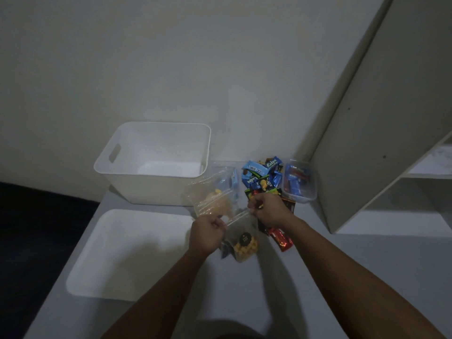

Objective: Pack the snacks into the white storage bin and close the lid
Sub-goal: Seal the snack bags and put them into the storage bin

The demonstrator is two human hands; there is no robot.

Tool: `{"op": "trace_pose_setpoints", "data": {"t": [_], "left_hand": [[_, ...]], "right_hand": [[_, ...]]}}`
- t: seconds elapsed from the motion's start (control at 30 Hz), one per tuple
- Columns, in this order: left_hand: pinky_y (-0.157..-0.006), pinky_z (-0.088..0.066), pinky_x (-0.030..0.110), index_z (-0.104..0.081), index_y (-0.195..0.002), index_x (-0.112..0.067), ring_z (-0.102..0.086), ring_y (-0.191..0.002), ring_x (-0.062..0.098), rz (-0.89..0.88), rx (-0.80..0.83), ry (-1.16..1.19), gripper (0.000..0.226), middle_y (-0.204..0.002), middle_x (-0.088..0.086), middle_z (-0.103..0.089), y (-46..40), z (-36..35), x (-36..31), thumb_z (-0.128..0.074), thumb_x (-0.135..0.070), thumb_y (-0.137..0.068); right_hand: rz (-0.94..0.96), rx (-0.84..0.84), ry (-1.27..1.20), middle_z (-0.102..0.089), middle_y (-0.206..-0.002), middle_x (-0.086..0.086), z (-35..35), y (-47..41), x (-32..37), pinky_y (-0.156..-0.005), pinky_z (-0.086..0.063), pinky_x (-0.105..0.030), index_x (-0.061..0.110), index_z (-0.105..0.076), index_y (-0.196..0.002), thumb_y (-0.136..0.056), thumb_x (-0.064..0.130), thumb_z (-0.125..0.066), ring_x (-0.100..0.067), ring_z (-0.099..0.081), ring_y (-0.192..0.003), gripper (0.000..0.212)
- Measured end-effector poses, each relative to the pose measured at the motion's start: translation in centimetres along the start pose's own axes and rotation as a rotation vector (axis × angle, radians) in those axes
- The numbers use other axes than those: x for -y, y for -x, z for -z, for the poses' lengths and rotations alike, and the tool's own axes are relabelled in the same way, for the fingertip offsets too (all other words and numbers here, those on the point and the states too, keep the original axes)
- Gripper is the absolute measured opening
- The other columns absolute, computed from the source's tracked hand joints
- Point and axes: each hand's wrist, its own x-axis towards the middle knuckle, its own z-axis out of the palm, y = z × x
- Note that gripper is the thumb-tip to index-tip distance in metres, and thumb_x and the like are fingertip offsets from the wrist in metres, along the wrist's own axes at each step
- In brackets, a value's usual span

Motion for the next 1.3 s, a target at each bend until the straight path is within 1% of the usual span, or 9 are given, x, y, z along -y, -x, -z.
{"op": "trace_pose_setpoints", "data": {"t": [0.13,0.3,0.5,0.7,0.8,0.87,0.97,1.17,1.3], "left_hand": [[-0.083,-0.057,0.036,-0.074,-0.081,-0.014,-0.069,-0.086,0.020,0.011,-0.013,0.007,0.012,-0.099,0.003,-0.075,-0.4,0.0,-0.1,-0.066,-0.009,-0.075],[-0.079,-0.058,0.039,-0.072,-0.086,-0.019,-0.068,-0.077,0.016,0.011,-0.019,0.020,0.015,-0.081,-0.002,-0.072,-0.8,0.2,-0.1,-0.075,-0.020,-0.071],[-0.074,-0.058,0.037,-0.069,-0.071,-0.020,-0.067,-0.072,0.016,-0.039,-0.070,0.055,0.005,-0.075,-0.002,-0.071,-0.9,0.9,0.1,-0.073,-0.022,-0.072],[-0.068,-0.051,0.029,-0.062,-0.060,-0.022,-0.063,-0.069,0.020,-0.041,-0.112,-0.013,0.019,-0.067,0.001,-0.065,-0.7,2.8,0.4,-0.072,-0.018,-0.076],[-0.066,-0.053,0.031,-0.061,-0.057,-0.020,-0.065,-0.068,0.022,-0.027,-0.132,-0.014,0.019,-0.065,0.001,-0.066,-0.9,3.6,1.0,-0.069,-0.017,-0.074],[-0.063,-0.052,0.031,-0.061,-0.055,-0.018,-0.064,-0.064,0.021,-0.017,-0.135,-0.001,0.020,-0.061,0.001,-0.064,-1.0,3.8,1.2,-0.070,-0.020,-0.073],[-0.060,-0.047,0.028,-0.062,-0.055,-0.014,-0.059,-0.058,0.017,-0.052,-0.120,0.025,0.022,-0.057,-0.001,-0.060,-0.9,3.6,0.8,-0.072,-0.024,-0.073],[-0.069,-0.053,0.034,-0.067,-0.070,-0.012,-0.063,-0.071,0.022,-0.081,-0.149,0.070,0.013,-0.071,0.004,-0.067,-1.5,2.6,-0.8,-0.070,-0.022,-0.078],[-0.080,-0.053,0.040,-0.063,-0.087,-0.015,-0.060,-0.090,0.025,-0.064,-0.275,0.036,0.013,-0.095,0.006,-0.061,-2.3,2.6,-0.9,-0.068,-0.012,-0.075]], "right_hand": [[-0.024,-0.019,0.002,-0.064,-0.106,-0.001,0.0,0.1,0.2,-0.081,-0.042,-0.025,0.015,-0.068,-0.103,-0.088,0.015,-0.065,-0.013,-0.055,-0.096,0.015],[-0.054,-0.041,-0.025,-0.064,-0.109,0.000,0.2,0.4,0.2,-0.080,-0.045,-0.026,0.017,-0.067,-0.105,-0.086,0.019,-0.067,-0.016,-0.059,-0.101,0.019],[-0.031,-0.072,-0.030,-0.062,-0.105,0.002,0.6,0.9,0.7,-0.060,-0.033,-0.013,0.015,-0.065,-0.107,-0.088,0.018,-0.066,-0.012,-0.056,-0.095,0.020],[0.047,-0.090,-0.017,-0.065,-0.091,0.000,0.1,1.3,2.7,-0.075,-0.050,-0.025,0.013,-0.068,-0.099,-0.084,0.012,-0.069,-0.014,-0.061,-0.086,0.014],[0.059,-0.106,-0.042,-0.061,-0.075,0.009,-0.6,1.1,3.4,-0.064,-0.045,-0.019,0.016,-0.069,-0.083,-0.084,0.014,-0.071,-0.003,-0.058,-0.071,0.003],[0.030,-0.128,-0.069,-0.060,-0.069,0.011,-0.9,1.0,3.6,-0.057,-0.040,-0.015,0.016,-0.067,-0.076,-0.084,0.015,-0.070,0.001,-0.056,-0.066,0.009],[-0.021,-0.190,-0.090,-0.060,-0.065,0.009,-0.6,0.9,3.5,-0.059,-0.042,-0.019,0.014,-0.067,-0.072,-0.084,0.016,-0.070,0.000,-0.055,-0.064,0.013],[-0.074,-0.195,-0.064,-0.062,-0.078,0.004,0.6,1.4,2.0,-0.065,-0.041,-0.023,0.016,-0.067,-0.079,-0.085,0.021,-0.070,-0.008,-0.055,-0.076,0.009],[-0.024,-0.079,0.011,-0.059,-0.088,0.008,0.8,1.6,1.5,-0.062,-0.038,-0.015,0.020,-0.067,-0.092,-0.082,0.021,-0.072,-0.007,-0.055,-0.085,0.011]]}}
